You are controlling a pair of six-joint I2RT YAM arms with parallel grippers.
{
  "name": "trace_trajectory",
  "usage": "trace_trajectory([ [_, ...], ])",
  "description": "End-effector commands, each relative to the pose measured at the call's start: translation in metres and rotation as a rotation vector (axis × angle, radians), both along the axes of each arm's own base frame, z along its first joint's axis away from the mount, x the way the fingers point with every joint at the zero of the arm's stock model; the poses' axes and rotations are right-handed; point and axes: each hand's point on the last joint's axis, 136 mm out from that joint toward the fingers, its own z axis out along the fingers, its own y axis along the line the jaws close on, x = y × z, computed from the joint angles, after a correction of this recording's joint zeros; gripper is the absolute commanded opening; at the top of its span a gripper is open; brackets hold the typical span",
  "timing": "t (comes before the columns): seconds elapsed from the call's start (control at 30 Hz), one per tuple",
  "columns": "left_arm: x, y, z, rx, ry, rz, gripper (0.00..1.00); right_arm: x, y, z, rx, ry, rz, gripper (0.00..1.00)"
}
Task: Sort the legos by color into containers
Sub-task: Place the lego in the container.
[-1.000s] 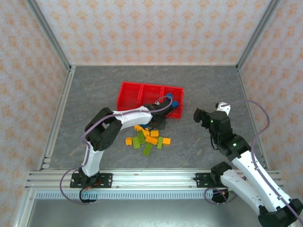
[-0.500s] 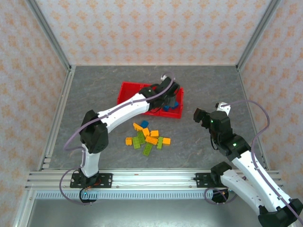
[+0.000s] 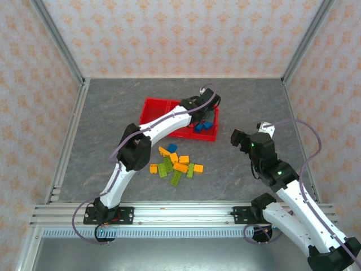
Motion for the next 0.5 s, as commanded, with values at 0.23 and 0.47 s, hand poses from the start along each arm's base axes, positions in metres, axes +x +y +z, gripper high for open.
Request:
trace_trajectory([
  [0.23, 0.013, -0.016, 0.02, -0.132, -0.043, -0.07, 0.46, 0.0, -0.005, 0.0, -0.001, -0.013, -0.029, 1.0],
  [0.47, 0.005, -0.005, 0.031, -0.074, -0.059, -0.104, 0.84, 0.0, -0.005, 0.001, 0.001, -0.013, -0.027, 1.0],
])
